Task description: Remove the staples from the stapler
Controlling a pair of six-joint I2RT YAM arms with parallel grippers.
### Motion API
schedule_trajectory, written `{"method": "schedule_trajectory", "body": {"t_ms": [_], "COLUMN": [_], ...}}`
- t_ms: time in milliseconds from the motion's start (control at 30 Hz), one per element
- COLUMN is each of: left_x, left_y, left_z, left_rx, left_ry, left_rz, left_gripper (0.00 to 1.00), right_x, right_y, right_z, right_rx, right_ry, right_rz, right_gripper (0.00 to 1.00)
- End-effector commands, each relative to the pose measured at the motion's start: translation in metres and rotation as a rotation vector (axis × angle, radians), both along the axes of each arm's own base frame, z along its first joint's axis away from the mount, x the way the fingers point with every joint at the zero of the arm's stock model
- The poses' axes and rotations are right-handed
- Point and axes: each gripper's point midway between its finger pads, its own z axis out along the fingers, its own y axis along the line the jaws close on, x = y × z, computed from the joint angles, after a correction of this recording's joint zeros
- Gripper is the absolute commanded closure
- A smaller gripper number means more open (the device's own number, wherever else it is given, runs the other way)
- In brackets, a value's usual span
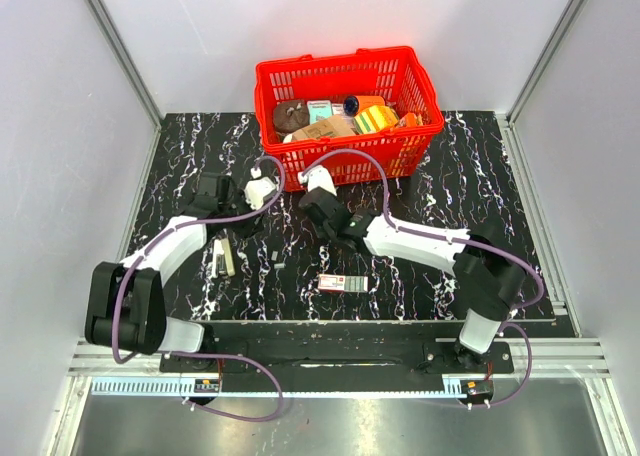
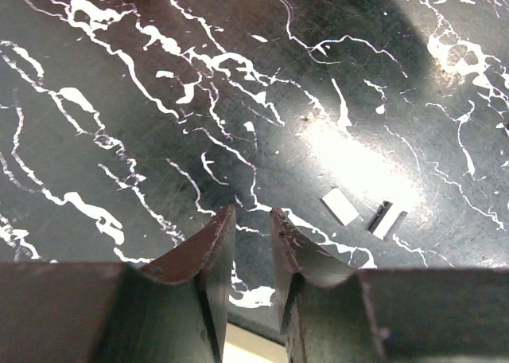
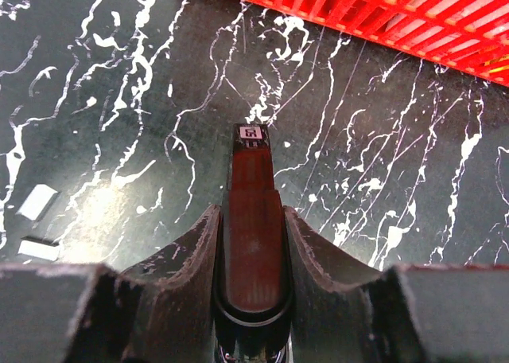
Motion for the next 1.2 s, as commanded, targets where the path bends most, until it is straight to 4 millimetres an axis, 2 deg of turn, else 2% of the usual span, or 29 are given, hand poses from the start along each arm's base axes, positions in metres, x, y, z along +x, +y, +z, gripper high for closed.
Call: {"method": "schedule_trajectory", "body": {"t_ms": [0,167,367,400,467,600,733,933,1067,1167], "left_x": [-0.001,-0.011,-0.028,-0.029,-0.030,-0.034,-0.035,-0.042,-0.048,-0.049], "left_y": [0.010,0.018,0.012,0.011,0.009,0.001,-0.010,-0.029,-0.039,-0.046], "left_z": [0.020,0.016,0.005,0.003,0.000,-0.009,-0.018,-0.039,-0.047,-0.046], "left_rx": [-0.006,0.003,0.009,0.014,0.034,0.101,0.150,0.224,0.251,0.255], "left_ry": [-0.062,-0.022,0.022,0.025,0.028,0.023,0.026,0.070,0.094,0.093], "left_rz": [0.008,0.000,-0.100,-0.116,-0.145,-0.203,-0.254,-0.353,-0.404,-0.424], "left_gripper": [0.69,0.62,0.56,0.56,0.55,0.54,0.54,0.54,0.54,0.54], "right_x": [0.032,0.048,0.042,0.038,0.032,0.015,0.002,-0.014,-0.030,-0.040], "right_y": [0.008,0.000,-0.002,-0.004,-0.009,-0.015,-0.022,-0.035,-0.051,-0.061], "right_z": [0.045,0.022,-0.007,-0.013,-0.022,-0.020,-0.011,0.005,0.001,-0.010], "right_rx": [0.127,0.098,0.126,0.125,0.135,0.200,0.254,0.323,0.323,0.324], "right_ry": [-0.245,-0.285,-0.203,-0.179,-0.138,-0.082,-0.056,-0.044,-0.009,0.023], "right_rz": [-0.052,-0.131,-0.153,-0.157,-0.168,-0.170,-0.176,-0.181,-0.194,-0.208], "right_gripper": [1.00,1.00,1.00,0.95,0.75,0.42,0.29,0.27,0.27,0.27]}}
